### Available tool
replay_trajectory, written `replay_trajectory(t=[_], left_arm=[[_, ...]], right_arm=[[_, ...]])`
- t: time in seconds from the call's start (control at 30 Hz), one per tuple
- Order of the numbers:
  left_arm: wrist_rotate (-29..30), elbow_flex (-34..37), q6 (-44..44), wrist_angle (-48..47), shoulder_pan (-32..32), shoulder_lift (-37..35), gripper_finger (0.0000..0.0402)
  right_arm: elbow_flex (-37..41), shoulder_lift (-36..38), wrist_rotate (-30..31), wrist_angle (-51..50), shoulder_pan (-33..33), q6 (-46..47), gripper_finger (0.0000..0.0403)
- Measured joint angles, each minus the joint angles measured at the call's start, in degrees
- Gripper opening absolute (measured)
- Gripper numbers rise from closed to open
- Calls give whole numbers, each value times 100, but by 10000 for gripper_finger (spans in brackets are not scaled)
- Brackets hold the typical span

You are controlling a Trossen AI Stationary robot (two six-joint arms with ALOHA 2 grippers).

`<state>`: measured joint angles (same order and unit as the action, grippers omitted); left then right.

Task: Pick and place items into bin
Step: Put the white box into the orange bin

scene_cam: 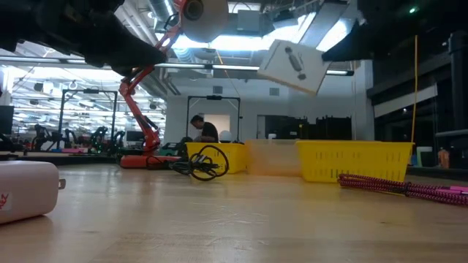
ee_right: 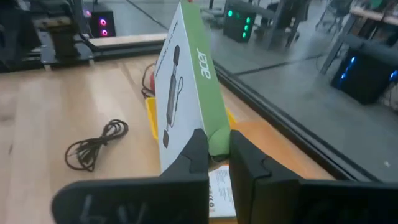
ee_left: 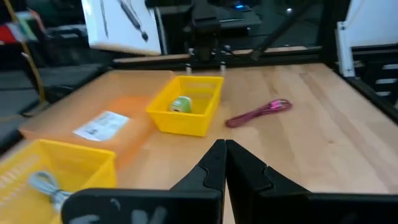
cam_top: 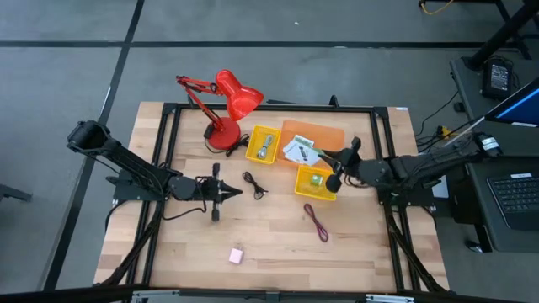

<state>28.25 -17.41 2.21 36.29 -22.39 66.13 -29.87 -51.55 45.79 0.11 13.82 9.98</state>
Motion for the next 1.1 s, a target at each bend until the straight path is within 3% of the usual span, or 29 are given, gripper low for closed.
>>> replay_trajectory(t=[0.17,0.4,0.77,1.1], left_arm=[[348,0,-442,156,0,-1,6],[374,0,-634,171,4,-2,6],[374,0,-1113,377,215,-7,6],[364,0,-953,385,457,-7,6]], right_arm=[[0,36,-586,-116,-766,0,15],[-15,249,-1458,-266,-1531,-89,15],[-1467,107,-1967,-3530,-2269,864,15],[-1958,48,-3249,-4226,-3010,865,15]])
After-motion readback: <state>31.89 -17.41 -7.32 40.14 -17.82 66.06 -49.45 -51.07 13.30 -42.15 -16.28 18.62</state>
